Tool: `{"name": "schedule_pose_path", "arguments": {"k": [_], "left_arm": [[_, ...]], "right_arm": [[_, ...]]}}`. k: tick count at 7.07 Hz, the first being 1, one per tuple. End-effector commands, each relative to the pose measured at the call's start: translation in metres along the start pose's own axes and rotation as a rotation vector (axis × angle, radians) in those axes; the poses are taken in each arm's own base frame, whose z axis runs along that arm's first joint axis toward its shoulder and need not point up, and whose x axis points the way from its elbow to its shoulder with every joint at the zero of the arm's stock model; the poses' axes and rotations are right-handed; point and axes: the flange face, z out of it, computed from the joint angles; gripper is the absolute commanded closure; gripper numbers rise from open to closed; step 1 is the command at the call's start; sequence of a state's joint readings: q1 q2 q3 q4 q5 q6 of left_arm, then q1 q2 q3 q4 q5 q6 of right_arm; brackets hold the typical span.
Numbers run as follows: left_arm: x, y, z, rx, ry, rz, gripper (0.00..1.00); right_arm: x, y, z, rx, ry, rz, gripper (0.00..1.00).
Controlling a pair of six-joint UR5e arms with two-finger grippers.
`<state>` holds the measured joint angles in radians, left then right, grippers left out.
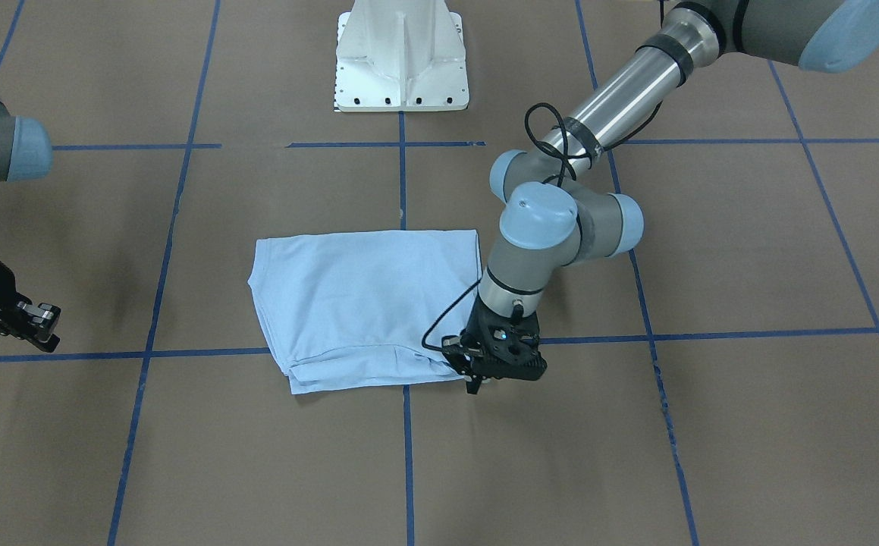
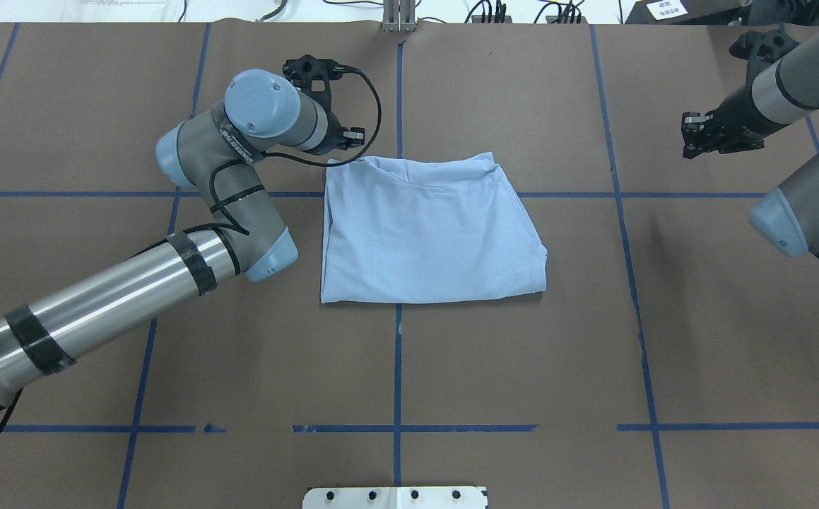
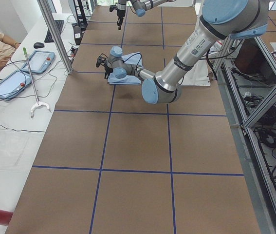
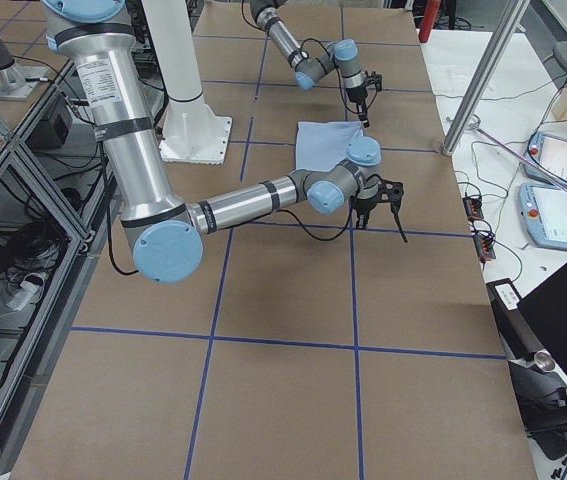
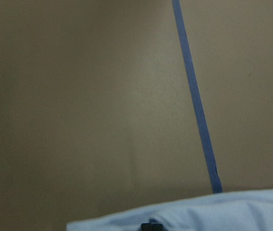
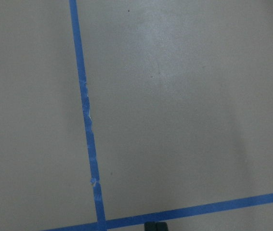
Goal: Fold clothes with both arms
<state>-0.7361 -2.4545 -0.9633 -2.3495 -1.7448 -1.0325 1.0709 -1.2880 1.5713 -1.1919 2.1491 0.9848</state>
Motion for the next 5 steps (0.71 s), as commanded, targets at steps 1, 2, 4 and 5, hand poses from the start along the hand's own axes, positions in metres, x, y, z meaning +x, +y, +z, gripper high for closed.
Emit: {"name": "schedule_pose_path", "arguments": {"k": [1,2,4,5], "left_arm": [[-0.090,-0.065,-0.001,0.071,-0.066,0.097,1.00],[-0.105,-0.076,-0.007,0.082,-0.077,0.104,1.00],[-0.204,-0.059,-0.044,-0.005,-0.026,0.066,1.00],[-0.268,-0.054,-0.086,-0.043,0.013,0.113,1.00]], "right_arm": [[0.004,0.001,-0.001,-0.002,0.006,0.007,1.00],[0.007,0.001,0.000,-0.008,0.018,0.017,1.00],[0.057,-0.010,-0.009,0.003,0.055,-0.029,1.00],[0.090,-0.022,-0.024,0.002,0.095,-0.078,1.00]]}}
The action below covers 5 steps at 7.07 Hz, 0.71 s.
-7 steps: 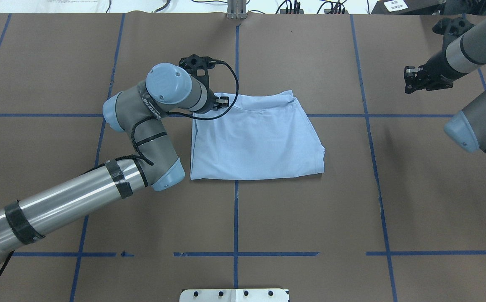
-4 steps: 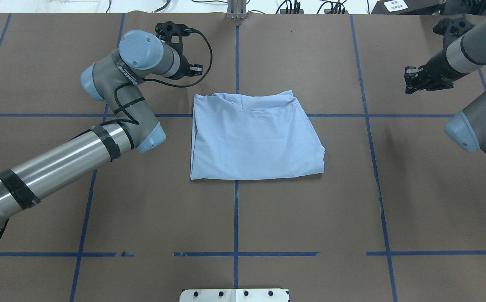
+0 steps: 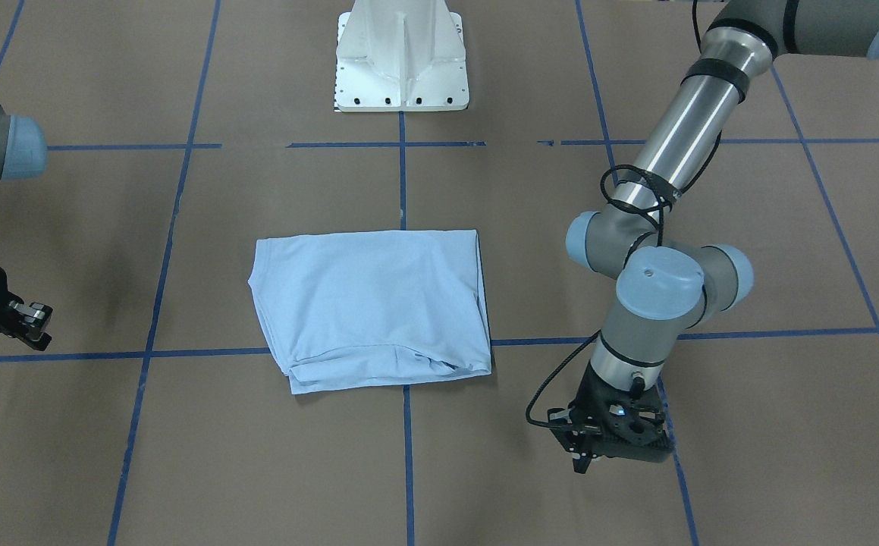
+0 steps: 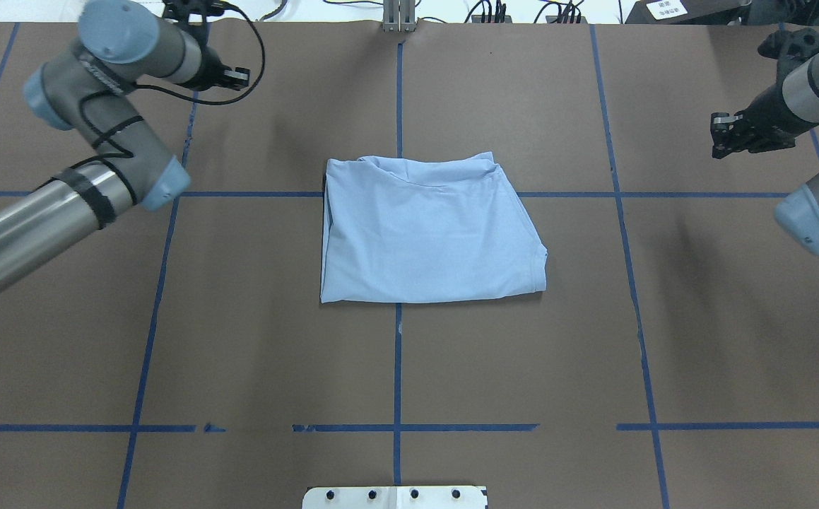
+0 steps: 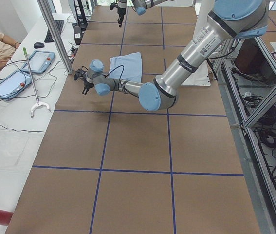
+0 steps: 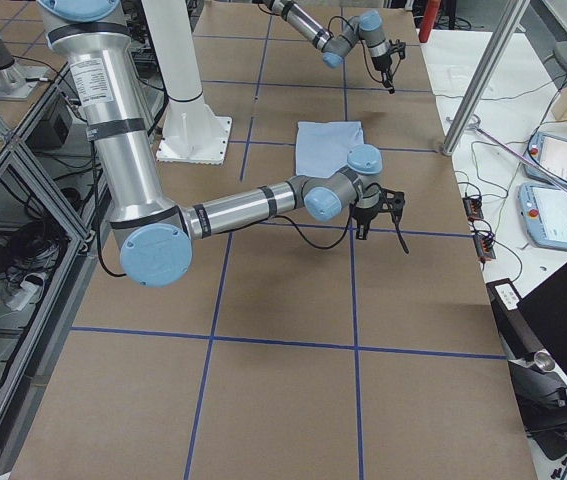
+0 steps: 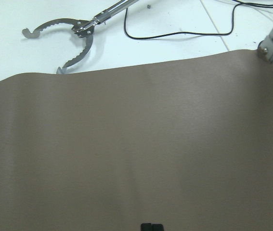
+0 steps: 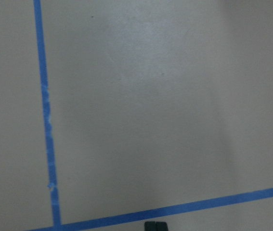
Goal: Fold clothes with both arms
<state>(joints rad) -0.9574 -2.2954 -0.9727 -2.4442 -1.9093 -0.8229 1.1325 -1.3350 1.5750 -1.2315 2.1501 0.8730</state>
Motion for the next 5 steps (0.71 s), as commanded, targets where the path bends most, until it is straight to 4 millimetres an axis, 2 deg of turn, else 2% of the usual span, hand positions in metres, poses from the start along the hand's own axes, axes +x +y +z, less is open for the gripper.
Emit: {"name": "schedule_pose_path", "arguments": {"k": [1,2,3,4,5], "left_arm": [[-0.136,0.035,-0.081,-0.058,0.058,0.060,1.00],[-0.177,0.024,-0.124,-0.073,0.064,0.043,1.00],[-0.213,0.022,-0.182,-0.095,0.060,0.019,0.86],[-0.218,0.046,-0.224,-0.132,0.020,0.054,0.71],[-0.237,0.058,-0.271,-0.164,-0.037,0.112,0.57]], "right_arm": [[0.066,-0.020,-0.024,-0.033,0.072,-0.089,1.00],[0.094,-0.031,-0.041,-0.057,0.091,-0.100,1.00],[0.117,-0.038,-0.058,-0.088,0.066,-0.088,0.97],[0.140,-0.038,-0.069,-0.102,0.043,-0.055,0.86],[0.158,-0.033,-0.070,-0.105,0.046,-0.050,0.54]]}}
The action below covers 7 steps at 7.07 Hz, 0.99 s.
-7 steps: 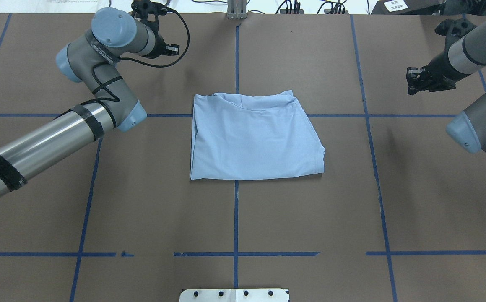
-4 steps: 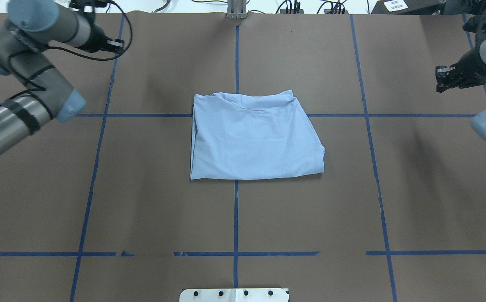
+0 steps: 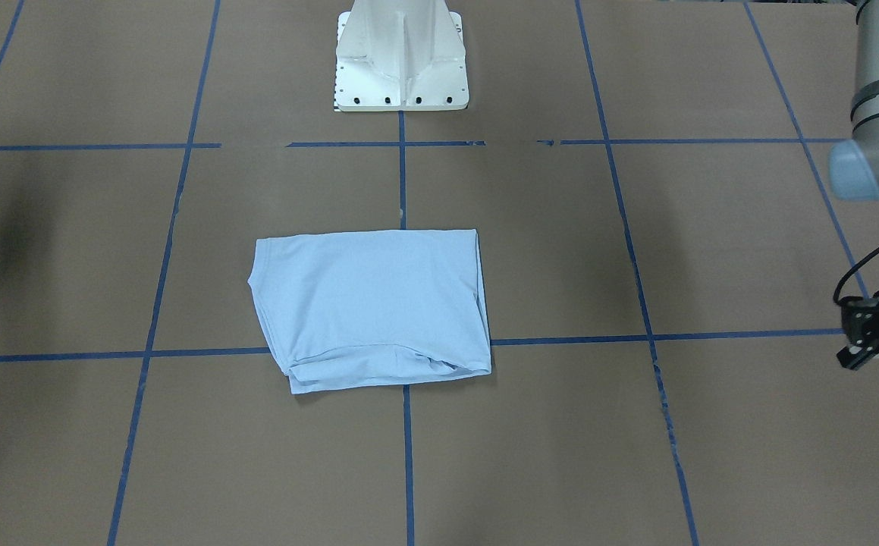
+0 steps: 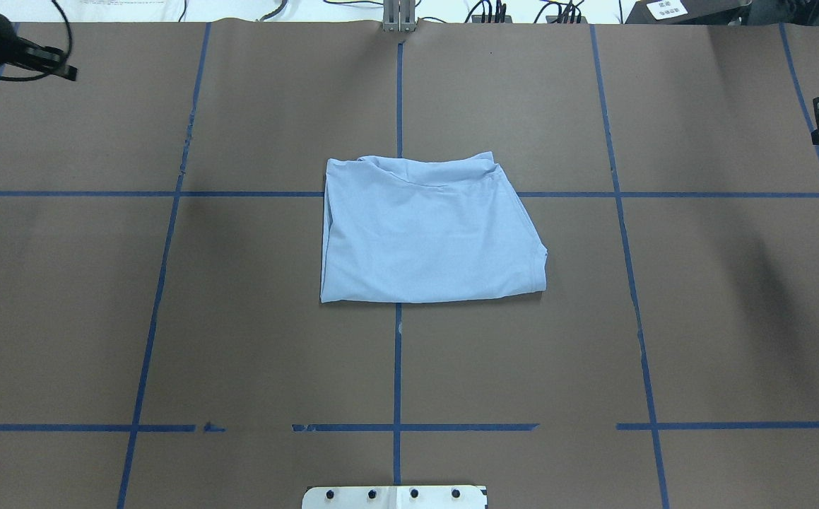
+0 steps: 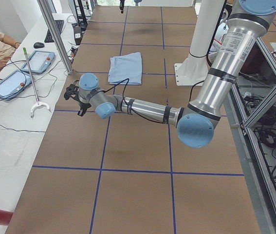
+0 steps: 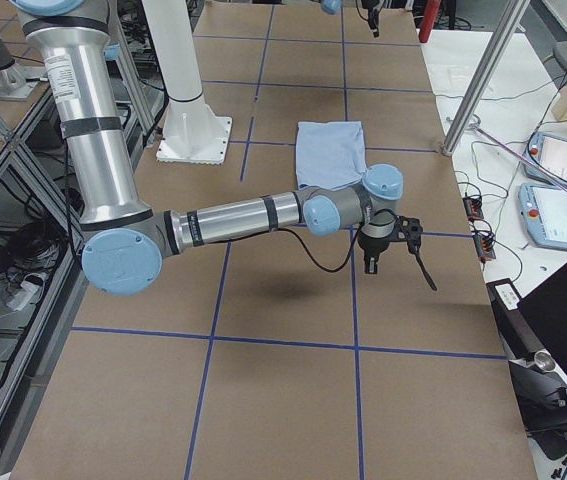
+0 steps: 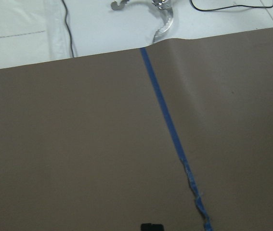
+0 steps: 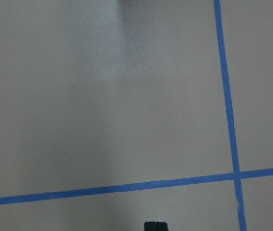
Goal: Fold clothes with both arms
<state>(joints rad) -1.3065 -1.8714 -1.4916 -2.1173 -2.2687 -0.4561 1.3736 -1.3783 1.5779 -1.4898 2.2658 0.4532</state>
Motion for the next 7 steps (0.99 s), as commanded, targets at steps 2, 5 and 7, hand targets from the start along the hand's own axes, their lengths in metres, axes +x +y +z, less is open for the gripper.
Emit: {"name": "schedule_pose_path", "arguments": {"k": [2,5,7], "left_arm": [[-0.071,0.088,-0.115,-0.136,-0.123,0.101,0.00],[-0.073,0.127,-0.173,-0.209,-0.145,0.058,0.00],[-0.089,0.163,-0.164,-0.260,-0.141,0.100,0.00]], "right_arm": [[0.088,0.030,-0.007,-0.019,0.006,-0.078,0.00],[0.105,0.042,-0.024,-0.090,-0.001,-0.059,0.00],[0.096,0.046,-0.037,-0.102,-0.002,-0.044,0.00]]}}
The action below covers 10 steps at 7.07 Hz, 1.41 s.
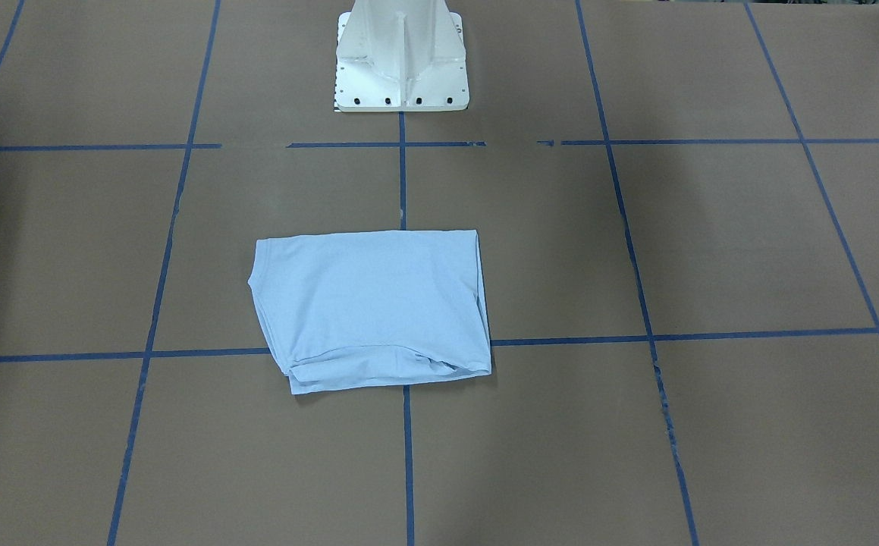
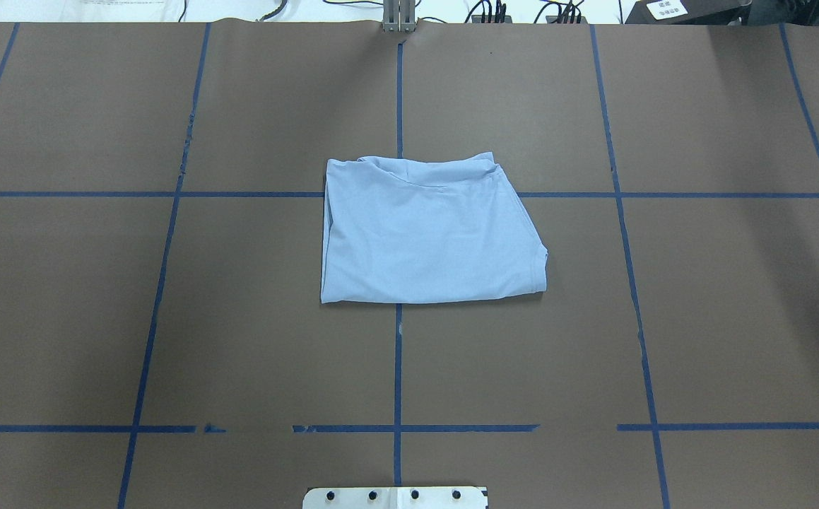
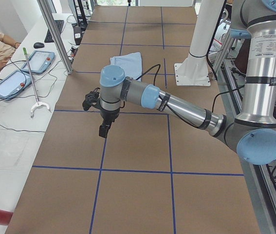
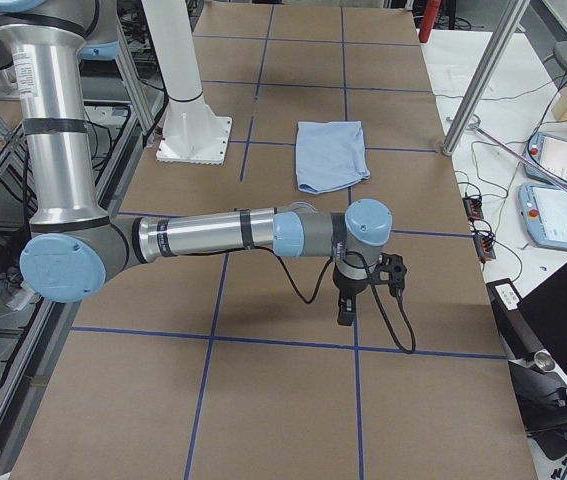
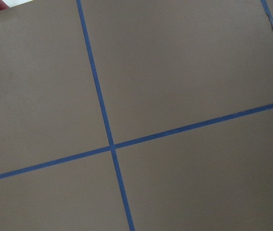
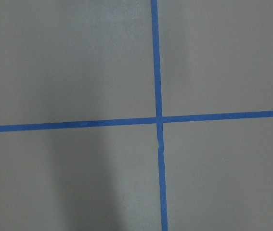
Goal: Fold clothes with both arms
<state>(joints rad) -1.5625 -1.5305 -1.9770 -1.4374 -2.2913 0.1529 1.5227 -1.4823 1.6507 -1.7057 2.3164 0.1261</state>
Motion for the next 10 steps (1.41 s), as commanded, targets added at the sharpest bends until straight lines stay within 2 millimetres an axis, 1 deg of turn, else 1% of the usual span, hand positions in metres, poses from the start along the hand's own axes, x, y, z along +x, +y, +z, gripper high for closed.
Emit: {"name": "schedule_pose_path", "arguments": {"k": [1,2,3,4,5,6,7,8,9,10], "left_arm": [[-0.013,0.046,0.024,-0.066,0.014,-0.017,0.00],[-0.007,0.042,0.020,-0.054,0.016,0.001,0.00],[-0.010,0.043,0.023,-0.062,0.019,-0.003,0.00],[-0.016,0.045,0.038,-0.075,0.098,-0.034,0.00],[-0.023,0.047,0.054,-0.091,0.157,-0.062,0.00],[-0.035,0.045,0.069,-0.084,0.149,-0.049,0.00],[-0.038,0.043,0.071,-0.077,0.131,-0.038,0.00],[-0.041,0.045,0.074,-0.082,0.127,-0.041,0.00],[-0.044,0.036,0.070,-0.082,0.067,-0.025,0.00],[-0.054,0.027,0.075,-0.094,0.025,-0.033,0.00]], "right_arm": [[-0.004,0.007,-0.007,-0.001,0.000,-0.001,0.00],[-0.009,0.009,-0.012,0.010,-0.001,0.000,0.00],[-0.004,0.011,-0.008,0.002,0.006,-0.003,0.00],[-0.005,0.014,-0.008,0.002,-0.002,-0.003,0.00],[0.001,0.013,0.001,-0.016,0.003,0.007,0.00],[0.001,0.013,0.002,-0.019,-0.001,0.019,0.00],[-0.005,0.012,-0.002,-0.015,-0.032,0.017,0.00],[-0.001,0.014,0.003,-0.027,-0.037,0.029,0.00],[-0.001,0.017,0.002,-0.028,-0.043,0.031,0.00],[0.002,0.018,0.006,-0.033,-0.039,0.036,0.00]]}}
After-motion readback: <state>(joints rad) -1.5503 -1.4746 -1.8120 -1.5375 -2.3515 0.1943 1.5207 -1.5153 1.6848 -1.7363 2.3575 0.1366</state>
